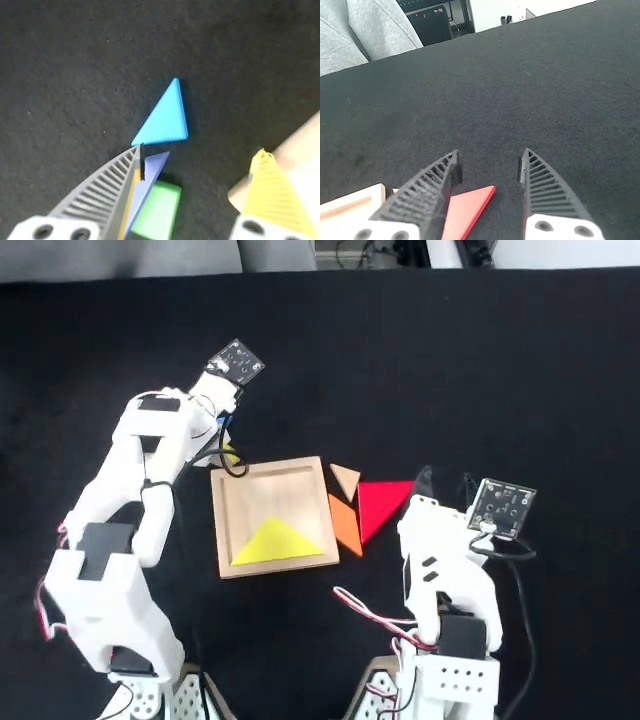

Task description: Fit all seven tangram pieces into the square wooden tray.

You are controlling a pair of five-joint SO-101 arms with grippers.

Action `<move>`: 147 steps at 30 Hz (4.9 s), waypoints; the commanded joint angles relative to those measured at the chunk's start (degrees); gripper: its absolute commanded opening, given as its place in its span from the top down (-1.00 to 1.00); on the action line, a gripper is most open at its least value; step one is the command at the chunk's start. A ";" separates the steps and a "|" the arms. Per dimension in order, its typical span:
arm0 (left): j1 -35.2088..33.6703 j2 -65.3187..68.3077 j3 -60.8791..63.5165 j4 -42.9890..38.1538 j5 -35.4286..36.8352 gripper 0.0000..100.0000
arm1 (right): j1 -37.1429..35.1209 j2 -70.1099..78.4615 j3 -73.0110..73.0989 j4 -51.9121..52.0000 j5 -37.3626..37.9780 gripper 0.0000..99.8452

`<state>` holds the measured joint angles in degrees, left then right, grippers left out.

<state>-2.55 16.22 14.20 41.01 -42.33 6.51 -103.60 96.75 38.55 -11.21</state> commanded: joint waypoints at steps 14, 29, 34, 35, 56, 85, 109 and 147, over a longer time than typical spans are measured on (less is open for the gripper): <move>-1.98 -39.65 13.14 8.88 24.09 0.32 | 0.53 -4.79 -0.22 -1.14 -0.26 0.61; -4.09 -88.97 54.73 9.76 36.66 0.32 | 0.79 -4.79 -0.22 -1.41 -0.26 0.61; -7.87 -87.65 58.86 9.41 40.70 0.32 | 0.53 -4.79 -0.22 -1.05 1.23 0.61; -8.31 -87.12 59.30 9.23 41.32 0.32 | 0.44 -4.79 -0.22 -1.05 2.29 0.61; -9.63 -86.24 70.46 -6.51 42.37 0.32 | -9.05 -4.88 -0.22 6.51 10.29 0.60; -4.97 -86.24 70.90 -4.66 41.85 0.32 | -12.92 30.37 -35.03 15.12 19.34 0.61; -4.79 -86.24 70.90 -4.66 39.47 0.32 | -10.11 107.82 -76.88 15.47 19.16 0.61; -4.79 -86.24 70.99 -4.66 39.47 0.32 | -2.55 74.42 -64.04 36.40 42.11 0.61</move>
<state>-7.56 -70.11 86.29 36.18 -2.15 10.73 -14.11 28.26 76.18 30.81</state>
